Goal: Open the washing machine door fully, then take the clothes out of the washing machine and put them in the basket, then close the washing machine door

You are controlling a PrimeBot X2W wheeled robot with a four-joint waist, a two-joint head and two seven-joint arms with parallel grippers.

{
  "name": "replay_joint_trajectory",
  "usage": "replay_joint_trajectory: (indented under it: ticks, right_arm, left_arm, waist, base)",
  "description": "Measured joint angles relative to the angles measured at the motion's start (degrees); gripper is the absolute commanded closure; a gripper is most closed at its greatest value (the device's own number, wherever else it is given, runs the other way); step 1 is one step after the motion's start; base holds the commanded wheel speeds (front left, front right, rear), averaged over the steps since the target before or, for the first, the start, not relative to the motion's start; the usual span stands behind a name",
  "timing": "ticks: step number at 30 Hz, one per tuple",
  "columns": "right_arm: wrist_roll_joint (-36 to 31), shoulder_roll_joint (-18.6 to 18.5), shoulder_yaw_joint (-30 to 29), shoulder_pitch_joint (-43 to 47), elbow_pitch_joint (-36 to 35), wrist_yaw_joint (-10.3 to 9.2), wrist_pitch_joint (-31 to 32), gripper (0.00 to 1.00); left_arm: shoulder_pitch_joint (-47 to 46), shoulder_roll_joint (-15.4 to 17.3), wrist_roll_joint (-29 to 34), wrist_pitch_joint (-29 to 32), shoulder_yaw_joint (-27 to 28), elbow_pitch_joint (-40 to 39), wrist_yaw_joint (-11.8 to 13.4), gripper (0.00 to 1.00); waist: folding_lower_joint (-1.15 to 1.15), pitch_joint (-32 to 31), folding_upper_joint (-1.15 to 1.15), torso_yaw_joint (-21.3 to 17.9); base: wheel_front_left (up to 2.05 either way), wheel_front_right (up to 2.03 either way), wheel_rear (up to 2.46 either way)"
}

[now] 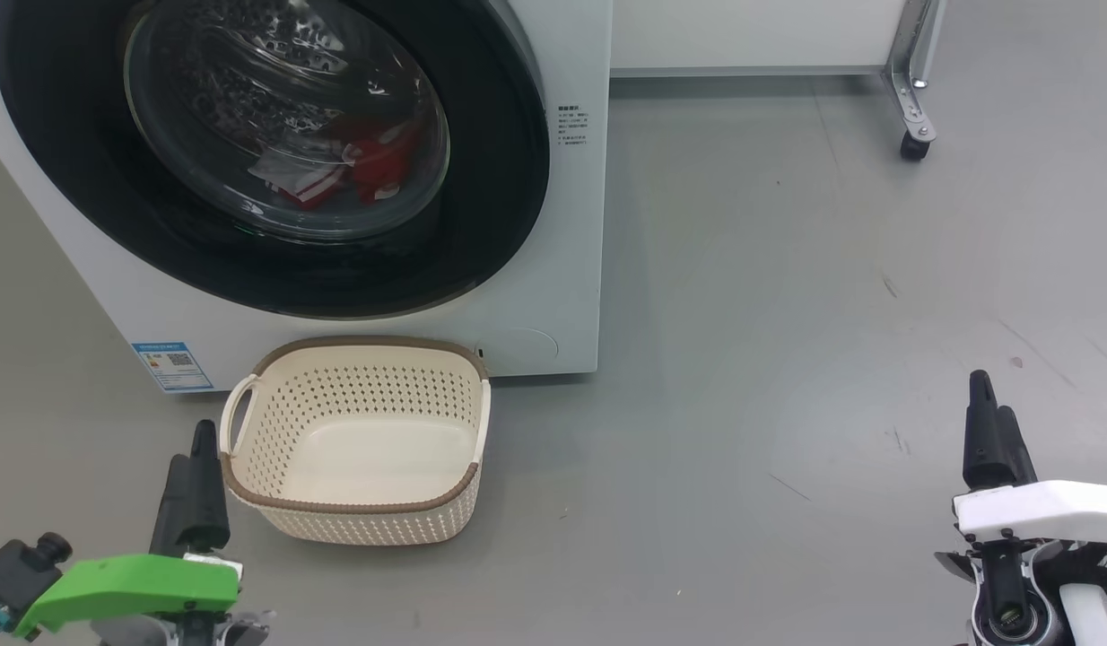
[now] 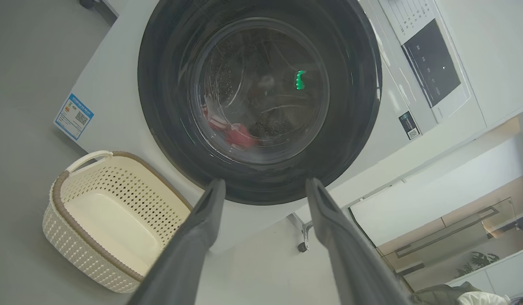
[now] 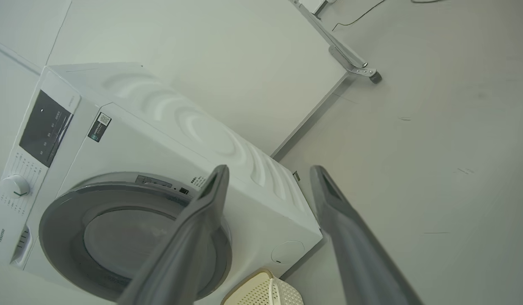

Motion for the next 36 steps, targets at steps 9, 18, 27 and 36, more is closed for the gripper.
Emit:
replay_joint_trajectory:
  ticks: [9,18,27,36]
  right_arm:
    - [-7.01,-0.2,2.15,0.86,-1.0,-1.0,-1.3,0.0]
    - [-15.22,-0.33,4.66,1.66,-1.04,-2.57,-2.81,0.0]
    - [-23.82,-1.19,7.38,2.35,-0.54,-4.49,-4.36,0.0]
    - [-32.07,-1.99,10.76,3.11,0.27,-5.56,-5.31,0.0]
  left_arm:
    - [0.48,0.22,9.51,-1.01,-1.62,-0.98,0.3,0.0]
    - [1.56,0.6,20.03,-2.65,-3.65,-1.0,1.91,0.0]
    - [3.13,0.62,28.84,-4.03,-5.58,-0.26,4.15,0.0]
    - [3.99,0.6,35.97,-5.54,-7.4,1.53,6.11,0.0]
  waist:
    - [0.0,-0.29,0.0,-0.02]
    - [0.0,-0.61,0.0,-0.15]
    - [0.0,-0.92,0.0,-0.29]
    - [0.0,-1.08,0.0,-0.23]
  base:
    - [0.0,0.0,0.0]
    - [0.0,0.0,0.0]
    - [0.0,0.0,0.0]
    - [0.0,0.0,0.0]
